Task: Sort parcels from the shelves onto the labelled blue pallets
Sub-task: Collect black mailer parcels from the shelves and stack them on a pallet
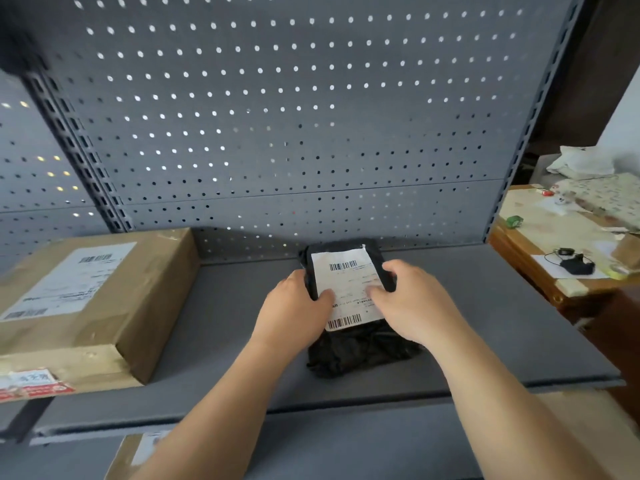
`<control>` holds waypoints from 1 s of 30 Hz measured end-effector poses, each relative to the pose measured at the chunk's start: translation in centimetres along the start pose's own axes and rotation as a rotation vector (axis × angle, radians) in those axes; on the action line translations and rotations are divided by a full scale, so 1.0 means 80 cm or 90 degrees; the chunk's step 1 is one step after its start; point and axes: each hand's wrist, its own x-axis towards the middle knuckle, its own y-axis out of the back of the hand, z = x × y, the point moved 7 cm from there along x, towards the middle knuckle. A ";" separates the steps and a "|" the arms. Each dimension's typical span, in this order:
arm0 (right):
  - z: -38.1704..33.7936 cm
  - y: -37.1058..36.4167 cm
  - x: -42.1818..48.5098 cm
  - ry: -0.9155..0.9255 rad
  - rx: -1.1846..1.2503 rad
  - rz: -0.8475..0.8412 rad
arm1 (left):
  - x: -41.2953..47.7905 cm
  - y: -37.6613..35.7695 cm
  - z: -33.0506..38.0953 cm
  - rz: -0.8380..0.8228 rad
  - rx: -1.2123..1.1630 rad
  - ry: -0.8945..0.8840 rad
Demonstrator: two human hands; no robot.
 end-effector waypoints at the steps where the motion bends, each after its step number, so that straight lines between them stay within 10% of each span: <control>1: 0.002 -0.002 0.002 0.007 -0.005 -0.011 | 0.000 -0.002 0.001 0.002 -0.003 0.008; 30: -0.109 -0.029 -0.076 0.263 0.393 -0.160 | -0.190 0.130 -0.037 0.375 -0.225 0.143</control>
